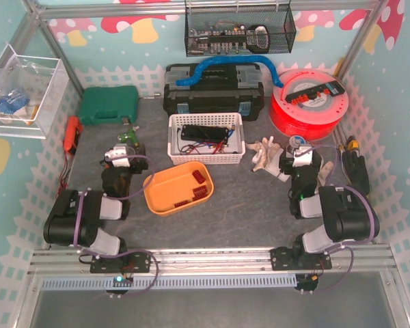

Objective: Install the large spring

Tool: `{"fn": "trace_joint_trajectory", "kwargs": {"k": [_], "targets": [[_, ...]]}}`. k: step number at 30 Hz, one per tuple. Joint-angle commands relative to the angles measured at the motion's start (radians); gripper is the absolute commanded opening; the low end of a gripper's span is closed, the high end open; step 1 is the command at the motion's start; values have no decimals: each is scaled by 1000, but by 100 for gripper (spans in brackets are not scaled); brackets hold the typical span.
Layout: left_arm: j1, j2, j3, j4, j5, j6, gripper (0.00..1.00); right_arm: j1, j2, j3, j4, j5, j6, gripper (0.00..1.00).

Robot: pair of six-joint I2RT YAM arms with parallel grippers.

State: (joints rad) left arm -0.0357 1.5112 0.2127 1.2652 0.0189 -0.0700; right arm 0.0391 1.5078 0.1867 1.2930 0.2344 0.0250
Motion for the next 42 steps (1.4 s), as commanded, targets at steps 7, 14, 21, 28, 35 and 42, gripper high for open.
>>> {"fn": "trace_joint_trajectory", "kwargs": {"k": [7, 14, 21, 28, 35, 42], "targets": [[-59, -390, 208, -625, -97, -90, 99, 5, -339, 91, -375, -40, 35, 99], [-66, -641, 393, -1052, 79, -393, 99, 5, -586, 250, -759, -89, 226, 99], [-63, -805, 242, -972, 259, -627, 99, 4, -693, 428, -1219, -21, 542, 99], [-109, -688, 216, -860, 406, -633, 99, 2, -693, 436, -1285, -219, 508, 99], [-390, -570, 274, -899, 183, -446, 99, 14, -559, 519, -1418, -426, 477, 89], [-581, -471, 301, -920, 41, -365, 99, 48, -435, 569, -1507, -321, 418, 67]]}}
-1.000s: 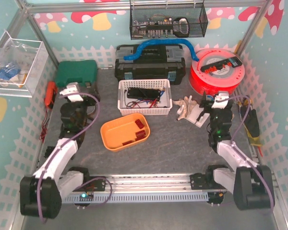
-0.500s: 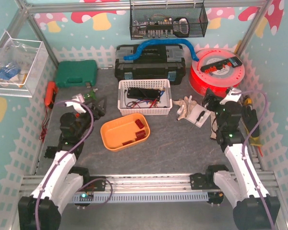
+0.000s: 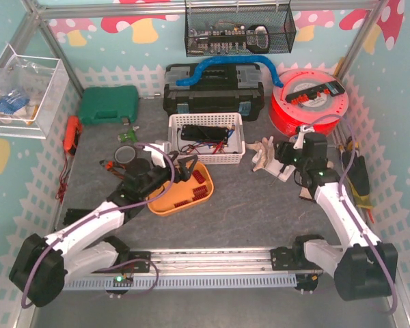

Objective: Install the large spring

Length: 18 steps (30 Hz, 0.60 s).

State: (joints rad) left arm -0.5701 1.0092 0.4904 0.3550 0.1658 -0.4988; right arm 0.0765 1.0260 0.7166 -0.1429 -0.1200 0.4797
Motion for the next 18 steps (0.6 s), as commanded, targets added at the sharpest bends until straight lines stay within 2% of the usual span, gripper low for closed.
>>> {"fn": "trace_joint_trajectory", "kwargs": {"k": [1, 7, 12, 18], "targets": [[-56, 41, 15, -7, -112, 62, 98, 14, 67, 46, -73, 47, -39, 65], [-114, 79, -51, 39, -141, 97, 99, 66, 197, 87, -48, 112, -23, 46], [-155, 97, -65, 67, -255, 226, 99, 95, 323, 134, -42, 132, -16, 39], [-157, 88, -69, 53, -302, 258, 99, 124, 408, 134, 2, 148, 2, 33]]}}
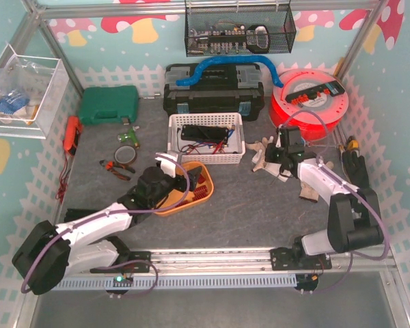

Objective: Install the large spring

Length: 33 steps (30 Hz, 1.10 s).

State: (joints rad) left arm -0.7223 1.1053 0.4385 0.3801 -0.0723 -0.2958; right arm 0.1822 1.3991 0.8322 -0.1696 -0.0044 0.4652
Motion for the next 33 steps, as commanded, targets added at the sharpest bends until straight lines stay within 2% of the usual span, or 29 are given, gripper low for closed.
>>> {"fn": "trace_joint_trajectory", "kwargs": {"k": [1, 8, 23, 28, 32, 33], "targets": [[-5, -11, -20, 30, -64, 50, 99, 20, 48, 21, 32, 40, 15, 33], [-5, -38, -40, 59, -50, 43, 99, 20, 130, 47, 33, 58, 12, 30], [-5, -62, -46, 49, -64, 41, 99, 20, 183, 63, 39, 76, -14, 26], [-5, -67, -54, 65, -64, 46, 99, 20, 190, 69, 40, 64, -26, 16], [-5, -84, -61, 69, -64, 47, 99, 20, 161, 76, 42, 52, -47, 0], [-5, -87, -64, 70, -87, 47, 99, 20, 145, 73, 43, 57, -48, 0]]}}
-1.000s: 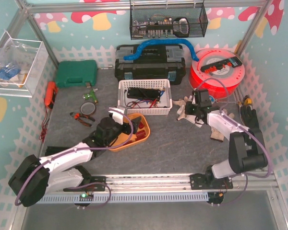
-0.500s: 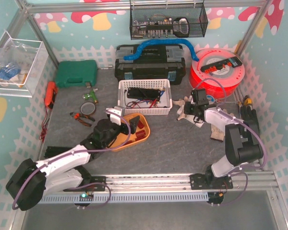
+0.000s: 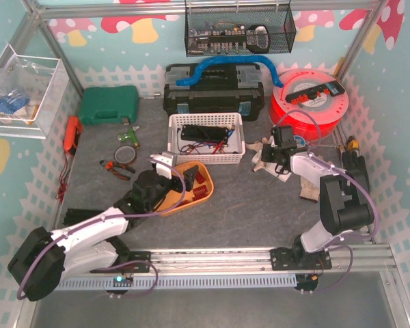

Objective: Install the large spring

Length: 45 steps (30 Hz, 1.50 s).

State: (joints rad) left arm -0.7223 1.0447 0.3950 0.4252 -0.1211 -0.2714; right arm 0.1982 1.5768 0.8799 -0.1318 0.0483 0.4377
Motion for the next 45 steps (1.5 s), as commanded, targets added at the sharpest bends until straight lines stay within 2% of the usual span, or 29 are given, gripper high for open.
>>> {"fn": "trace_joint_trajectory", "kwargs": {"k": [1, 10, 13, 16, 20, 24, 29, 33, 38, 41, 43, 45], "targets": [[-5, -30, -23, 27, -47, 23, 99, 4, -52, 25, 5, 9, -20, 0], [-5, -29, -28, 30, -64, 20, 99, 4, -335, 15, -28, 52, 20, 0], [-5, -34, -30, 30, -65, 18, 99, 4, -454, 5, -57, 112, 49, 0], [-5, -39, -34, 33, -70, 15, 99, 4, -567, 2, -122, 237, 88, 0], [-5, -41, -38, 41, -70, 14, 99, 3, -682, 12, -227, 475, 172, 0], [-6, -42, -41, 52, -46, 14, 99, 2, -762, -37, -256, 638, 233, 0], [-5, -46, -43, 52, -30, 17, 99, -18, -789, -111, -324, 835, 357, 0], [-5, -53, -48, 58, -26, 17, 99, -60, -758, -174, -286, 787, 375, 0], [-5, -55, -46, 54, -26, 17, 99, -109, -656, -249, -270, 809, 464, 0], [-5, -56, -49, 61, 0, 17, 99, -168, -600, -285, -267, 761, 523, 1], [-5, -56, -49, 60, 5, 17, 99, -190, -574, -293, -263, 729, 539, 14], [-5, -55, -48, 61, 9, 15, 99, -193, -558, -285, -261, 711, 535, 39]]}}
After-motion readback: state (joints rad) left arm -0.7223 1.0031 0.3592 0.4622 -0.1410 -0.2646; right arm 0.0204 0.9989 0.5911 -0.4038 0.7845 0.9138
